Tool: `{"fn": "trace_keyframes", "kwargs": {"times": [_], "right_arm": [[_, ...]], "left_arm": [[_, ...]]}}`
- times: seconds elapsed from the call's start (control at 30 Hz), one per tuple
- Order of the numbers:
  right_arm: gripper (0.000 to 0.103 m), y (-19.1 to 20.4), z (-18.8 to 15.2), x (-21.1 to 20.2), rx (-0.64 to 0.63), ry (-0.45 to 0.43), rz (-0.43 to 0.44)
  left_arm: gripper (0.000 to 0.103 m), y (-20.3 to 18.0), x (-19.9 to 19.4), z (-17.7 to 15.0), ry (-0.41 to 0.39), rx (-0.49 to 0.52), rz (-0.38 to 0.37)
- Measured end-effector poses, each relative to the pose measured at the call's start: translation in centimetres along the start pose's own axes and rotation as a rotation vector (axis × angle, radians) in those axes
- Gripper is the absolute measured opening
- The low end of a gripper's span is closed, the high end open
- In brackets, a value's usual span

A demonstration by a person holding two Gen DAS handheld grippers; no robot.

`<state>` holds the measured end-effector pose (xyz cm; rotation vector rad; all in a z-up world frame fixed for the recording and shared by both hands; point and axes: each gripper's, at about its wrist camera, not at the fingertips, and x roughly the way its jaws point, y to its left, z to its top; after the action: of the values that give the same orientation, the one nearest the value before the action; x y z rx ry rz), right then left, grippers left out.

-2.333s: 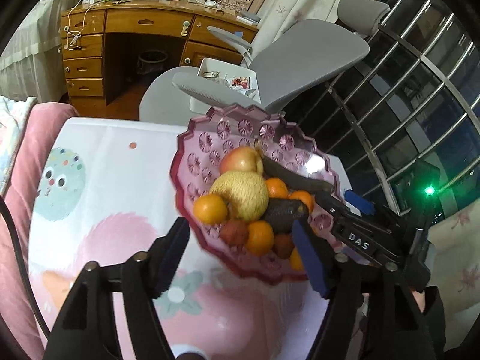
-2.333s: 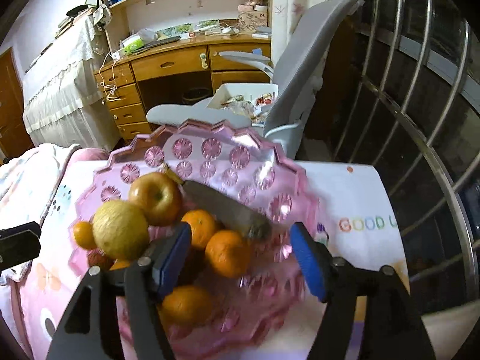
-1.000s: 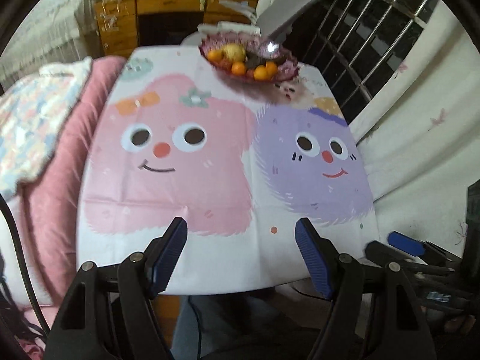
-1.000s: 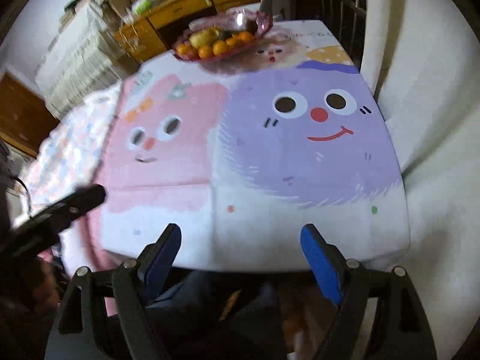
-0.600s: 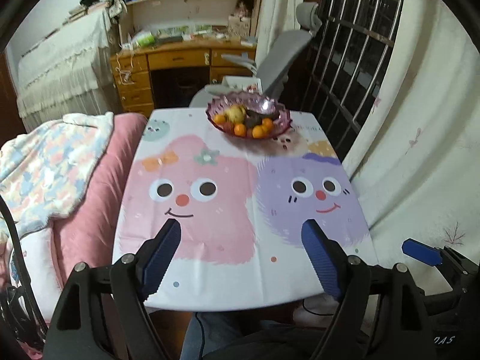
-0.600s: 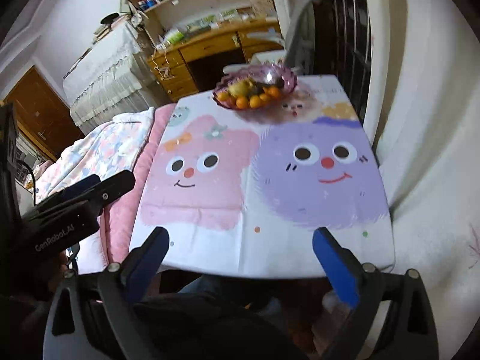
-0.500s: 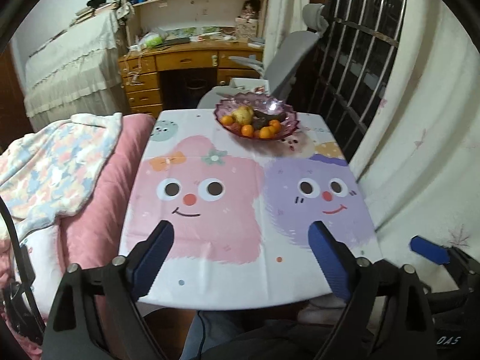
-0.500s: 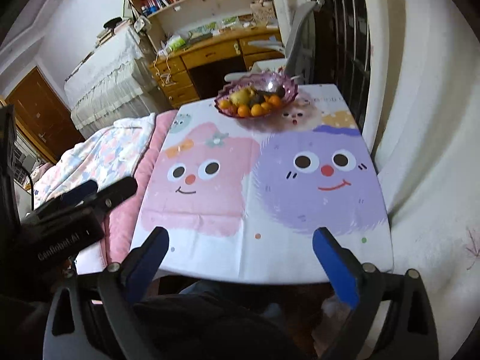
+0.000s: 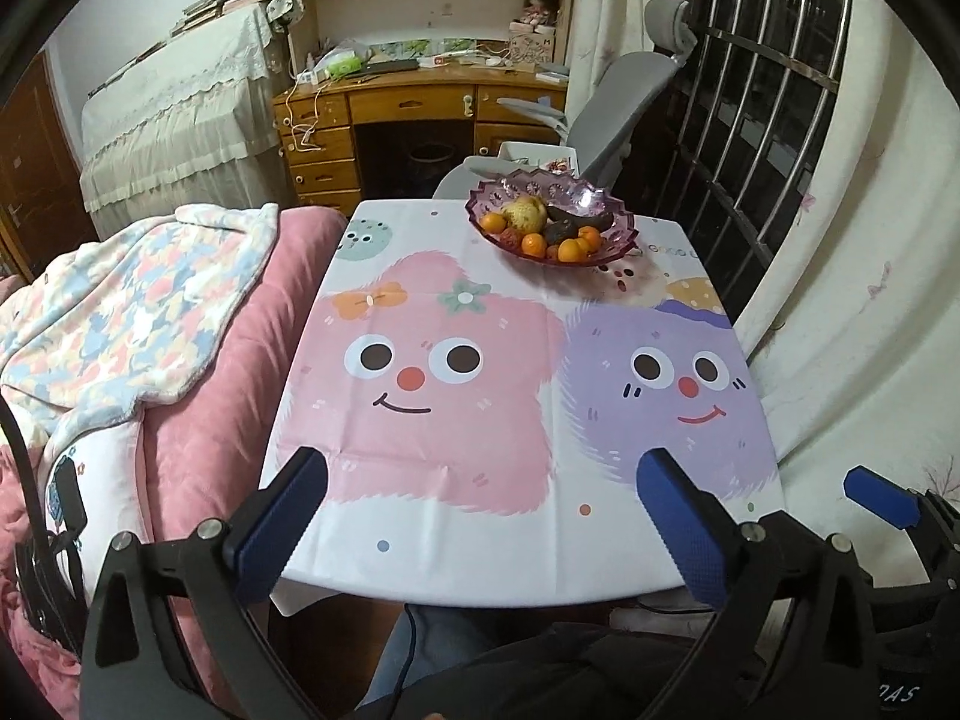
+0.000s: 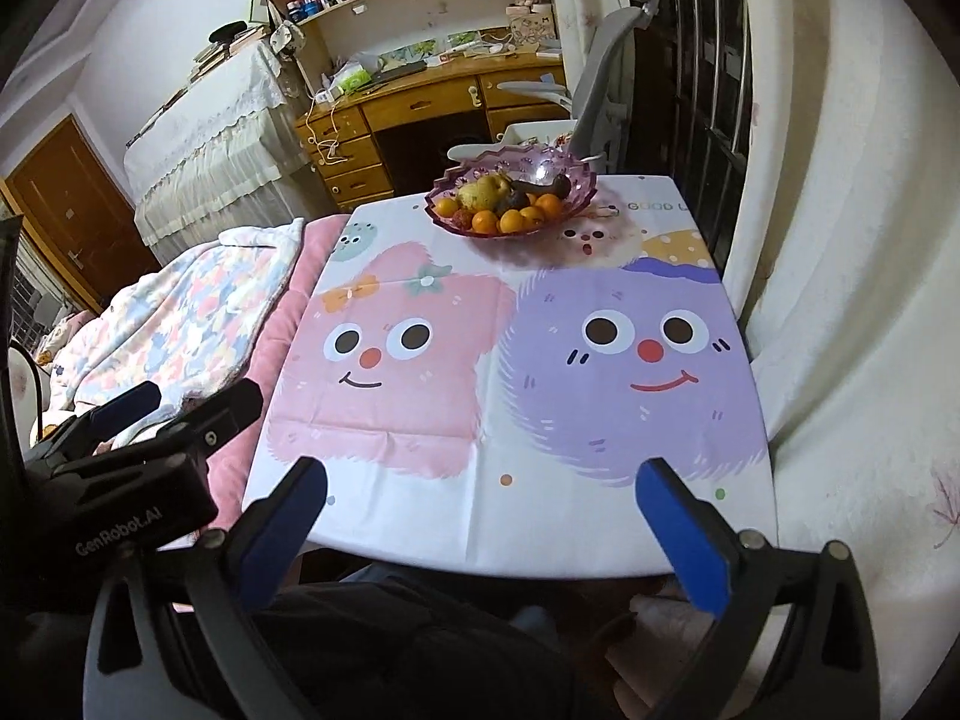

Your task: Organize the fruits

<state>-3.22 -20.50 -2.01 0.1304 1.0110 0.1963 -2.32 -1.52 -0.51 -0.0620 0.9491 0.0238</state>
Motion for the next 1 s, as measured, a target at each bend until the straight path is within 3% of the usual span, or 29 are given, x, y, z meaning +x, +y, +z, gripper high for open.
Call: {"fn": "trace_keyframes", "kwargs": {"times": [1.0], "right_arm": [[0.103, -2.1, -0.1, 0.5, 0.032, 0.024, -0.001]], "left_arm": [[0.102, -1.7, 1.2, 0.5, 0.019, 0.032, 0.006]]}}
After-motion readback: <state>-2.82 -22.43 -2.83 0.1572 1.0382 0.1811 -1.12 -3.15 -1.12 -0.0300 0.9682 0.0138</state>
